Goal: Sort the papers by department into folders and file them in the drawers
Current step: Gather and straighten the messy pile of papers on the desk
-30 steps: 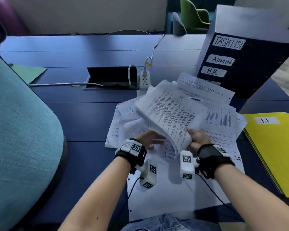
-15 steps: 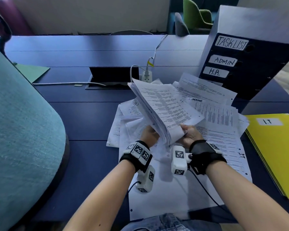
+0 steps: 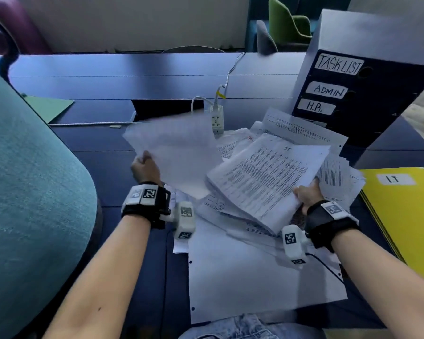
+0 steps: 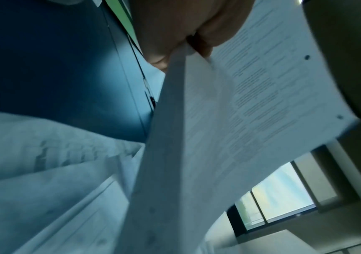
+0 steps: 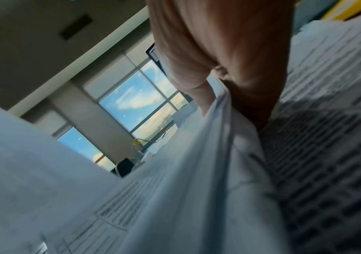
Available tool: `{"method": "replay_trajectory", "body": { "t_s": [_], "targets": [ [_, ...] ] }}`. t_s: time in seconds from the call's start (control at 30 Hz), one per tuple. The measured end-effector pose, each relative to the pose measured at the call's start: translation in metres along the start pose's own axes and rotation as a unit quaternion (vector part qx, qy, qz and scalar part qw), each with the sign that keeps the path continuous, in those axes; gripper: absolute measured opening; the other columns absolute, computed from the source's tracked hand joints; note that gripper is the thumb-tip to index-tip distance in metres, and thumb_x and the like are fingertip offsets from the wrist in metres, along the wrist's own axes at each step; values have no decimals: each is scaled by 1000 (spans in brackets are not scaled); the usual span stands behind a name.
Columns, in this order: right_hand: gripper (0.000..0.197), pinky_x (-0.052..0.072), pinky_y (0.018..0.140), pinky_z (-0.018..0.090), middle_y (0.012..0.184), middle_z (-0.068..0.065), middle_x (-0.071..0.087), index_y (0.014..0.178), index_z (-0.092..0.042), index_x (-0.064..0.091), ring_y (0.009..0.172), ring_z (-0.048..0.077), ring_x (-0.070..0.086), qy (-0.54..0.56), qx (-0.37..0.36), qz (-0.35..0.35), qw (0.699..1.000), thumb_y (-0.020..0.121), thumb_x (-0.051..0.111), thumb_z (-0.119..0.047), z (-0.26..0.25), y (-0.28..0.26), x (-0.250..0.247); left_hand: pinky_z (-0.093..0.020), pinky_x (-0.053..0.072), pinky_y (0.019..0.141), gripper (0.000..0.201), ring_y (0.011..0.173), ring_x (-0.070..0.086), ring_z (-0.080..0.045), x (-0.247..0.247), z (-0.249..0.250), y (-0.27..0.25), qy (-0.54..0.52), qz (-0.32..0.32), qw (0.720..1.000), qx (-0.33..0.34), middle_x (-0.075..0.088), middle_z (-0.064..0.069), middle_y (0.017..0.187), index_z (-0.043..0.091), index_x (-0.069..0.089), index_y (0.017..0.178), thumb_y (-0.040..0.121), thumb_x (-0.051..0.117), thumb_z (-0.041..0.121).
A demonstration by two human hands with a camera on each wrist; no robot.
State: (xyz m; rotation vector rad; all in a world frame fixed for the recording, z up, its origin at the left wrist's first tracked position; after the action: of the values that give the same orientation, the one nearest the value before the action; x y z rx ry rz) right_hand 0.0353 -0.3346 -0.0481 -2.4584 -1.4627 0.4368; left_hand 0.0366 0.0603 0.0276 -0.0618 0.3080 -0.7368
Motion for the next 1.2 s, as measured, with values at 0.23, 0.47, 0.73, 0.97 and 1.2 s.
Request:
{"method": "replay_trajectory", "body": {
  "t_s": [0.23,0.47,0.73,0.97,1.2],
  "targets": [
    [15,44,75,36,85,16,58,88,4,57,86,32,57,-138,16,-53,989,83,46,12,20,16,3,-19,34,60,25,82,44,-13,-1,35,18,-219,5,976,22,57,-13,93,-2,53,80,98,41,10],
    [19,47,67,37,77,14,55,78,2,51,73,26,52,-103,20,-101,989,81,41,17,14,0,19,-10,44,58,24,58,60,8,33,46,-39,-264,-256,928,57,68,15,65,14,60,83,90,47,-6],
    [17,46,57,18,65,-8,65,98,-9,54,61,9,57,0,13,-155,988,94,41,1,3,-23,20,-4,41,72,63,90,52,-1,54,-31,-64,104,-473,872,72,56,-11,123,14,67,110,77,30,-25],
    [38,49,61,26,112,31,53,119,23,42,94,28,48,-24,33,-112,993,84,28,26,15,-10,21,-15,52,71,59,94,62,-16,38,-70,-52,182,-456,870,-45,53,-19,128,1,59,117,80,20,-23],
    [36,40,56,26,68,8,51,65,-6,49,67,24,49,-160,38,-192,968,85,32,19,8,-26,34,-27,43,88,29,100,53,-20,42,-67,-39,151,-370,915,-60,57,-11,117,3,56,119,90,54,7]
  ]
}}
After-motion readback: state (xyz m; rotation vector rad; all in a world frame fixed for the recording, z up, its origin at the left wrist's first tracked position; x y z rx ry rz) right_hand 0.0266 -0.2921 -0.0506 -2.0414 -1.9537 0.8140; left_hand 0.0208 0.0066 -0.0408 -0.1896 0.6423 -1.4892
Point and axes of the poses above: each hand's wrist, its own y-axis towards the middle knuckle, its own x-axis out of the palm, z = x × y, the point moved 5 cm from there along y, towards the middle knuckle
